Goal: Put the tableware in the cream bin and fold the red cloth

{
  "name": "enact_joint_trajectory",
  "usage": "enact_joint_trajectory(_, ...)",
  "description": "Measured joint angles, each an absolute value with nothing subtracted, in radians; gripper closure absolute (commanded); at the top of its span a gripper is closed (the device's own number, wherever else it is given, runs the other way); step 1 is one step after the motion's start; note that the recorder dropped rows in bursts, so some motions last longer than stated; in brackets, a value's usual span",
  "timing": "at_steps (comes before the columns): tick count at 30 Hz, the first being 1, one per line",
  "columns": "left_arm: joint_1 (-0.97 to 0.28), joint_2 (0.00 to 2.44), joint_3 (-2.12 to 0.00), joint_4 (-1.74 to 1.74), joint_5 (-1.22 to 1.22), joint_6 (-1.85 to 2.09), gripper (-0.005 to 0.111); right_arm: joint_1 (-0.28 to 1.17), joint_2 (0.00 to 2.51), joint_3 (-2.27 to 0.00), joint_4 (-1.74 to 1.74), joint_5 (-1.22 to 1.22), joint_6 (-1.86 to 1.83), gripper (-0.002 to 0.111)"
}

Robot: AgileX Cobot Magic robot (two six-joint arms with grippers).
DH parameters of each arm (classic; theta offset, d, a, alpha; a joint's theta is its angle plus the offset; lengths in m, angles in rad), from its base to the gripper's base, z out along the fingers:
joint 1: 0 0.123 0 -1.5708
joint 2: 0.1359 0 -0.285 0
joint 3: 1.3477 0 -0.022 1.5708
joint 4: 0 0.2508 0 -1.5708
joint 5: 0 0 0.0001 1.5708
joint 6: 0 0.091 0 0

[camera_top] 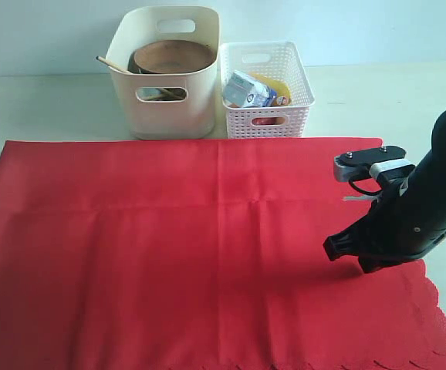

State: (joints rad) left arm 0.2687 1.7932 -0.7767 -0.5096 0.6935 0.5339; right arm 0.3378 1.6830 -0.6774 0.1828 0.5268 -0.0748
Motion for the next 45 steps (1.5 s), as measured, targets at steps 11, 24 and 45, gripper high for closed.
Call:
enact_joint_trajectory(11, 0.269, 1.797, -0.777, -0.554, 0.738, 0.592, 0.05, 0.338, 1.683, -0.677, 0.183, 0.527, -0.075, 0.108)
enact_joint_trajectory(24, 0.269, 1.808, -0.777, -0.556, 0.749, 0.594, 0.106, 0.338, 1.683, -0.677, 0.199, 0.527, -0.081, 0.108)
enact_joint_trajectory(45, 0.24, 1.657, -0.788, -0.562, 0.841, 0.538, 0.107, 0.338, 1.691, -0.677, 0.222, 0.507, -0.083, 0.108)
